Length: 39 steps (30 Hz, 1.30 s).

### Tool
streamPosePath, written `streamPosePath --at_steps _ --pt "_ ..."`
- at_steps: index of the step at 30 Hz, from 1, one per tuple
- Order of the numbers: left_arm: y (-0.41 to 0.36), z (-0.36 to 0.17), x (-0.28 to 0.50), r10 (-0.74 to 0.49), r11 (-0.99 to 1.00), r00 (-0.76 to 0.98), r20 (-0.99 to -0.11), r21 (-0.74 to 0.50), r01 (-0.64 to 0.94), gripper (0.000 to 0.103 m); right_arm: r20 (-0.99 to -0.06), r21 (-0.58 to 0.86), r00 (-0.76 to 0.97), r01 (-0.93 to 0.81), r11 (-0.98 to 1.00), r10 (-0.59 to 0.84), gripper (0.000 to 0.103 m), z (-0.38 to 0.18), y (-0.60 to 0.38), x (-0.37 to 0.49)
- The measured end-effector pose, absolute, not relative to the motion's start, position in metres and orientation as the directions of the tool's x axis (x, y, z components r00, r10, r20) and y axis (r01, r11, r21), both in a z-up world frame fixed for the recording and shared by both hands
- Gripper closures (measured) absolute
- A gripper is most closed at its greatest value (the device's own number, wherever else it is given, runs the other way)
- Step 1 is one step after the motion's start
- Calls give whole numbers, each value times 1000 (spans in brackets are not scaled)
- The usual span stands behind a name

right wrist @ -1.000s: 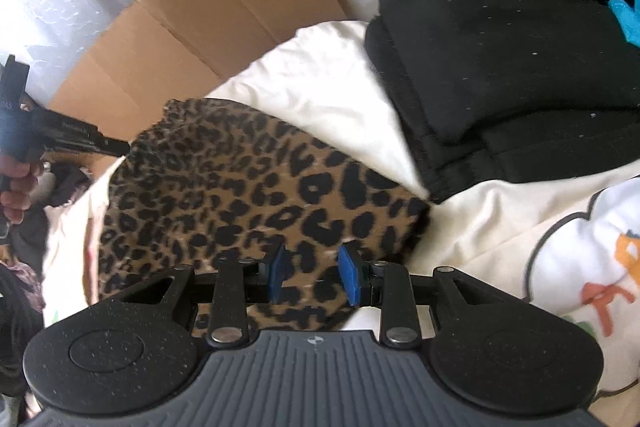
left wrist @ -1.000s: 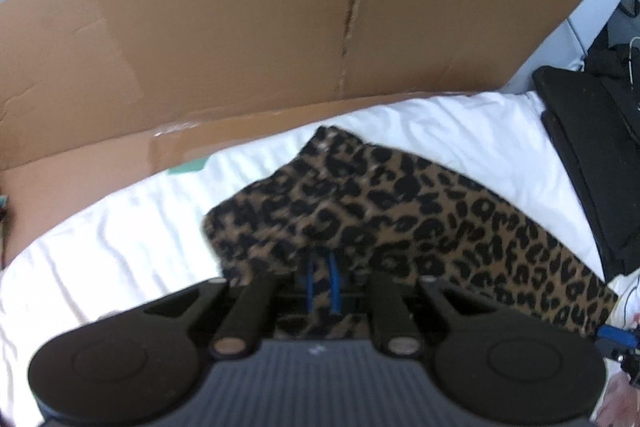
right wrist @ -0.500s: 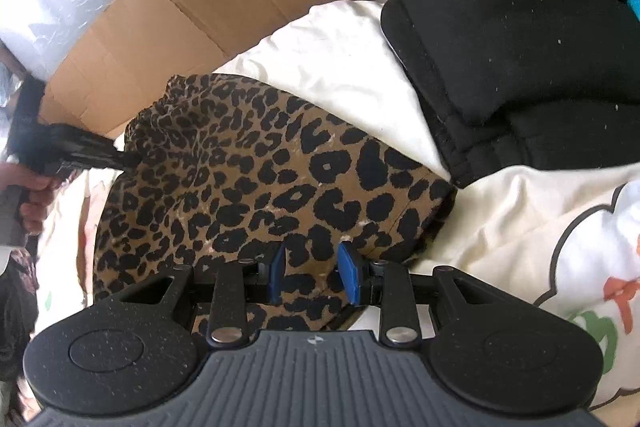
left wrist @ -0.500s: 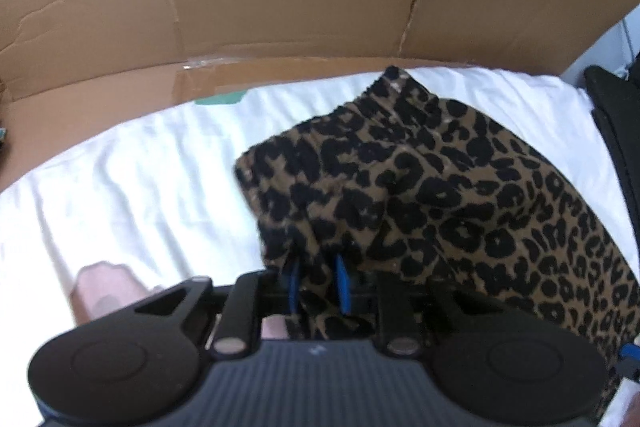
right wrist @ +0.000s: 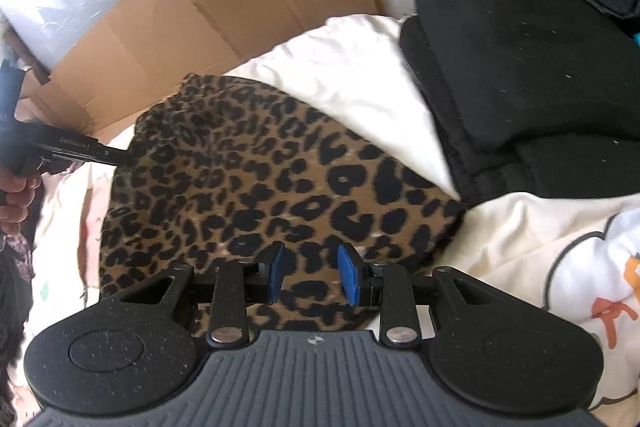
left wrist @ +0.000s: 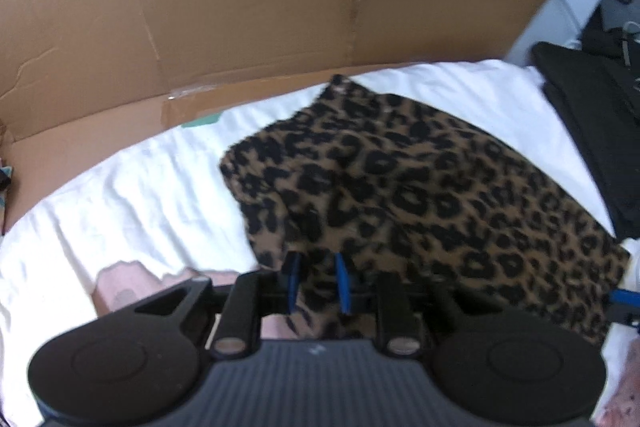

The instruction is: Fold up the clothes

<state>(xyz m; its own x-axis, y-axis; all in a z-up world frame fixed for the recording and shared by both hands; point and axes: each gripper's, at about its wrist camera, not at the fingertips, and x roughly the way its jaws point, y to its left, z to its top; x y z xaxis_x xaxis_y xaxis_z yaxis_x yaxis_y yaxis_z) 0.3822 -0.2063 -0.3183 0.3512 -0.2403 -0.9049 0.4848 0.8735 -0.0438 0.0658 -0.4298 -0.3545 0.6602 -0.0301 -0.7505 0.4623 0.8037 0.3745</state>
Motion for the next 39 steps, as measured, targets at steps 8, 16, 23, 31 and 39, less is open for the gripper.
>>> streamPosePath --at_steps 8,16,23,31,39 --pt "-211 -356 353 -300 890 308 -903 -148 432 83 -799 299 601 381 875 12 67 -364 -399 73" --pt "-203 -355 309 -342 866 305 -889 -172 470 83 -839 223 544 332 917 7 67 -358 -379 61" --pt "-179 -346 263 -449 799 230 -863 -273 536 82 -846 185 533 245 952 27 67 -333 -361 62" --pt "-145 -345 217 -508 804 219 -833 -367 468 82 -827 204 560 218 954 49 67 -321 -351 70" --pt "-111 -341 198 -536 800 214 -816 -411 437 81 -845 205 526 151 967 97 67 -338 -328 79"
